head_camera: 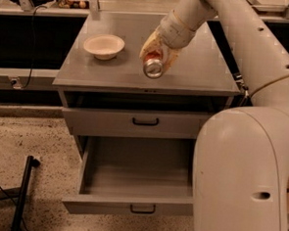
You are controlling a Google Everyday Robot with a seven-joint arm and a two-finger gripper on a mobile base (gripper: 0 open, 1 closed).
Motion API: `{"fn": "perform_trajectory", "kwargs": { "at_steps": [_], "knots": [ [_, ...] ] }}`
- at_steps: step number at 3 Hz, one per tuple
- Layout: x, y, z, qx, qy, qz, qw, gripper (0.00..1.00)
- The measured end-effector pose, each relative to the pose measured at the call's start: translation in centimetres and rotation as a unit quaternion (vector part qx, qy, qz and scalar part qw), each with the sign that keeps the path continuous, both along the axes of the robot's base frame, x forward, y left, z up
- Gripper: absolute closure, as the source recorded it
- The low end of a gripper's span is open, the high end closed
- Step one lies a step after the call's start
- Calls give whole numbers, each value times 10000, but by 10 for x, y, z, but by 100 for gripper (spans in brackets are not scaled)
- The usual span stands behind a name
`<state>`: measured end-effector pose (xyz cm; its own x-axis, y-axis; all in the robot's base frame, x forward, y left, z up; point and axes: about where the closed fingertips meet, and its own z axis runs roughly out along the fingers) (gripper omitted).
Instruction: Place coke can into middle drawer
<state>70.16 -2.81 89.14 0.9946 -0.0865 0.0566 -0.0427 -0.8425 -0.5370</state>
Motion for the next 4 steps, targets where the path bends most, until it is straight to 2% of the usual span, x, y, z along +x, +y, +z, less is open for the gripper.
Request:
{"fn": "perform_trajectory", "kwargs": {
  "at_steps": [1,2,3,4],
  "knots": [
    [0,6,-4,119,-73,90,9999,100],
    [-20,-4,24,466,-691,301,9961,100],
    [-87,-10,45,1101,-1367,633,9824,100],
    [-88,-10,44,1093,-1342,632,9829,100]
  ]
}}
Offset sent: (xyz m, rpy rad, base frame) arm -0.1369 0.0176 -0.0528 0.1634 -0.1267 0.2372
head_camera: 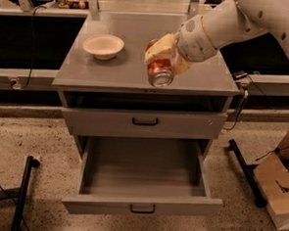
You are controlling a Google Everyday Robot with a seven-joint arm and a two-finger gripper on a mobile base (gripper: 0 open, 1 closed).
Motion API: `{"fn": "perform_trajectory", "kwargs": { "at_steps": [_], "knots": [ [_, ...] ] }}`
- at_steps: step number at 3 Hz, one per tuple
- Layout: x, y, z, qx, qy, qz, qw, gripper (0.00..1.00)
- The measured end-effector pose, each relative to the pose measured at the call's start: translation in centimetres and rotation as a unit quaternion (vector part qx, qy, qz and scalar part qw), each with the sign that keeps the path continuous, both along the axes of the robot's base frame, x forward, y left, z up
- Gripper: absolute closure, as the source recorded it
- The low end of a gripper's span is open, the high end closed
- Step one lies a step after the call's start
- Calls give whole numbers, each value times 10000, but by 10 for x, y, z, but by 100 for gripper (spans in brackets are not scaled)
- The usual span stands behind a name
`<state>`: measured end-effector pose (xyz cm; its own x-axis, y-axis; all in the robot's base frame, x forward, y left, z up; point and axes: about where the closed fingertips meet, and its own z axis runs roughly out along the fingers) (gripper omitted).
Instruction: Place coke can into middle drawer
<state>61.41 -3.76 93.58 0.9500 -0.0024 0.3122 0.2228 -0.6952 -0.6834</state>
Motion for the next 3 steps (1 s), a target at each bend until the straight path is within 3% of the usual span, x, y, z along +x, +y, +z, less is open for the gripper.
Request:
{"fn": "perform_trajectory", "kwargs": {
  "at_steps": [1,2,3],
  "knots": [
    [-5,-5,-34,-16,298,-209,9993,100],
    [-22,-17,-88,110,465,-641,9968,100],
    [-34,-20,-131,549,564,-874,9931,100]
  ]
}}
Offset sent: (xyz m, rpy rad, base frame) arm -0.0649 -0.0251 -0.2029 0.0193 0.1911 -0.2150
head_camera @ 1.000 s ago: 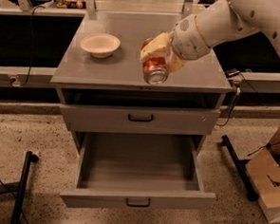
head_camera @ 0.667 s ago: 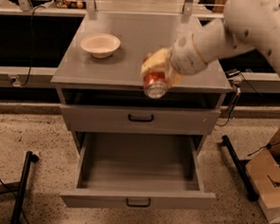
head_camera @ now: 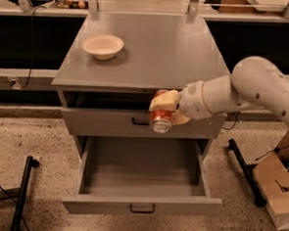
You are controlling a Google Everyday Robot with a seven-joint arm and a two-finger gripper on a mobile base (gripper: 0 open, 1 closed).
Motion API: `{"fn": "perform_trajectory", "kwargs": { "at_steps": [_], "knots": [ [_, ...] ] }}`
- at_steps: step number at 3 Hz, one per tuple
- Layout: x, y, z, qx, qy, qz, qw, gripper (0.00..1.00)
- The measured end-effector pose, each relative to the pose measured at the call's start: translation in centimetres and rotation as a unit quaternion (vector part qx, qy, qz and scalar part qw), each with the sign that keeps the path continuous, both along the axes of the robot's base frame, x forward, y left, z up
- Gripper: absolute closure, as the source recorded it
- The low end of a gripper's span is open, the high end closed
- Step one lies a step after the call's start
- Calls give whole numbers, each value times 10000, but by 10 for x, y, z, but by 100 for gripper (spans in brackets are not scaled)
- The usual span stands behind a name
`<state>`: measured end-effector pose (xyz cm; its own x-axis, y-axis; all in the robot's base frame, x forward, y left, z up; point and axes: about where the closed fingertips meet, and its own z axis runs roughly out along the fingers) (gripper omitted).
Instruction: Place coke can into middle drawer
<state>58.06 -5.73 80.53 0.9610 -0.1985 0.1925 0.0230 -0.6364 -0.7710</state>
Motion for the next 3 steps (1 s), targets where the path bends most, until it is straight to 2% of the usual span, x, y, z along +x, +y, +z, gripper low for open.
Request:
{"fn": "perform_trajectory", "kwargs": {
  "at_steps": [1,2,3],
  "knots": [
    [1,-1,-3,34,-18,-66,10000,100],
    [3,4,-56,136,330,71,9993,100],
    [-1,2,-130,354,567,186,9976,100]
  ]
}}
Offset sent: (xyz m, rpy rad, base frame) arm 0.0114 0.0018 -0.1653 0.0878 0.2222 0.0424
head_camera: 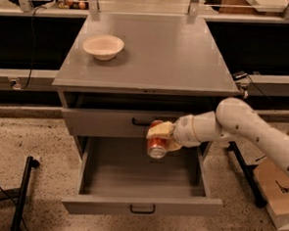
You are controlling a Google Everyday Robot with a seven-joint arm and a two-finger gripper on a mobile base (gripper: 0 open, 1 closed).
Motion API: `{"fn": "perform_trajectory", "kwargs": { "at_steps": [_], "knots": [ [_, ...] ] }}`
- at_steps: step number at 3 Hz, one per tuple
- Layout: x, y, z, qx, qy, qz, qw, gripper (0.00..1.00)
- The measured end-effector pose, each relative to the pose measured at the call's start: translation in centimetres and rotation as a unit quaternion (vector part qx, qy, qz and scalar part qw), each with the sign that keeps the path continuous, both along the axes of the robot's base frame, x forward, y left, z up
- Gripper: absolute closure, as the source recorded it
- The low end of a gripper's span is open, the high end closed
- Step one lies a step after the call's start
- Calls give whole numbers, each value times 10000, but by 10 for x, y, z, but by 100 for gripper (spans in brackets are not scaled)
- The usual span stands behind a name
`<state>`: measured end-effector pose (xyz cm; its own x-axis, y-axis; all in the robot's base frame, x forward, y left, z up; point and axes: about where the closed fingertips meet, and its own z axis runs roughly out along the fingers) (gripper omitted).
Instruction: Place coke can into middle drawer
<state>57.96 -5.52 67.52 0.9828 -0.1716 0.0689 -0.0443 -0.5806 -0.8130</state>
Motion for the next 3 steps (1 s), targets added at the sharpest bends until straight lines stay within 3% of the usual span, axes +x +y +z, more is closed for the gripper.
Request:
{"fn": "perform_trajectory", "kwargs": {
  "at_steps": [1,2,3],
  "knots": [
    [-6,-11,-44,248,-38,64,9997,100],
    [-8,-11,-55,286,-39,117,9995,100],
    [-1,-14,-85,300,167,-65,9994,100]
  ]
}}
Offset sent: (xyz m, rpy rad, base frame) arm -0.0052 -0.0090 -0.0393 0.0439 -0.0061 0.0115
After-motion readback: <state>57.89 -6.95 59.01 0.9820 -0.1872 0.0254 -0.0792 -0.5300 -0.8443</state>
